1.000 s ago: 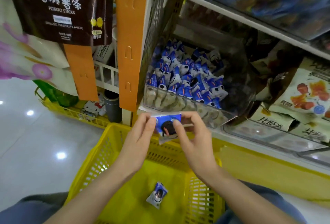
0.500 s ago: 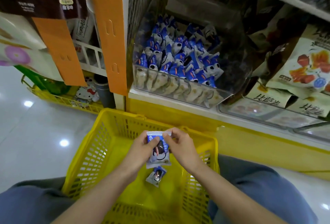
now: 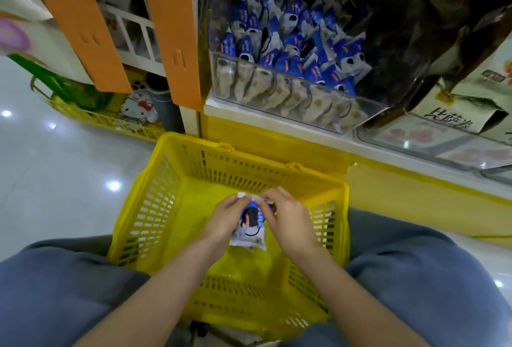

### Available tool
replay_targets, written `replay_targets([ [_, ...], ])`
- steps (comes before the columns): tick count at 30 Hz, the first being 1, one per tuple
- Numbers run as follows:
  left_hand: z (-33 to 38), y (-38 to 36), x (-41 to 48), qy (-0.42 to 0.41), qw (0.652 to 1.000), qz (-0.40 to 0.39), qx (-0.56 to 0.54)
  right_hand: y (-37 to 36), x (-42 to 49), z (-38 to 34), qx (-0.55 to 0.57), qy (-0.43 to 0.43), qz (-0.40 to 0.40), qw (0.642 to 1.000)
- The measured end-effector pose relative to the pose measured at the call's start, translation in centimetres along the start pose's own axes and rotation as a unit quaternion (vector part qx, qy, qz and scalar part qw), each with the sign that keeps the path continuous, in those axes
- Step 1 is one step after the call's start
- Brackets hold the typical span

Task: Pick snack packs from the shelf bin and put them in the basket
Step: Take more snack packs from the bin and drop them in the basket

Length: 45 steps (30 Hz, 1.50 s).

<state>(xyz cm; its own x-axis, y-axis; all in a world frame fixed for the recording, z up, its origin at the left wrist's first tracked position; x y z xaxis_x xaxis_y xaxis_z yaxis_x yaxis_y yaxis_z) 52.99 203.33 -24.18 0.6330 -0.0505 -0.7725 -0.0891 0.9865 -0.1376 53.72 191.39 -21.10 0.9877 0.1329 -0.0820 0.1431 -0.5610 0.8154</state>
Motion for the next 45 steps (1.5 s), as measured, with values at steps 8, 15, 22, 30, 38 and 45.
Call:
replay_targets([
  [8,-1.3,0.7,0.8,-0.015,0.999,-0.005,-0.034,-1.7,-0.3,3.1,0.353,-0.312,0.048,0.881],
  [15,-0.8,2.3,2.0,-0.144,0.984,0.099,0.037,-3.0,-0.8,3.8,0.2,-0.271,-0.168,0.926],
  [22,-0.8,1.5,1.6,-0.183,0.975,0.011,0.127,-2.6,-0.1,2.6,0.19,-0.159,-0.11,0.963],
  [30,-0.1,1.3,1.1,-0.176,0.982,0.016,0.07,-2.1,0.0,1.4,0.188,-0.14,-0.069,0.97],
  [38,0.2,1.2,1.0,-0.17,0.979,0.041,0.108,-0.9,-0.1,0.4,0.102,-0.058,0.009,0.993],
  [45,0.1,1.3,1.3,0.011,0.999,0.0,-0.039,-0.4,-0.2,0.0,0.146,0.01,0.06,0.987],
])
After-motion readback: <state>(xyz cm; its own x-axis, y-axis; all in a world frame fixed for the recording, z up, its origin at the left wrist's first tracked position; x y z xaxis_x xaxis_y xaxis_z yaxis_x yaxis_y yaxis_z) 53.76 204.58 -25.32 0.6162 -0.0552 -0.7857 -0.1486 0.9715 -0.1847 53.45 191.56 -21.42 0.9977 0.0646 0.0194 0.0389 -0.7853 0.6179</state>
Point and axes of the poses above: each hand's wrist, its own x-axis towards the middle knuckle, its own y-axis out of the back of the hand, z = x × y, the point moved 3 cm from there along x, towards the middle knuckle, and after that the axes turned 1 degree about x, right-handed, at the moved point
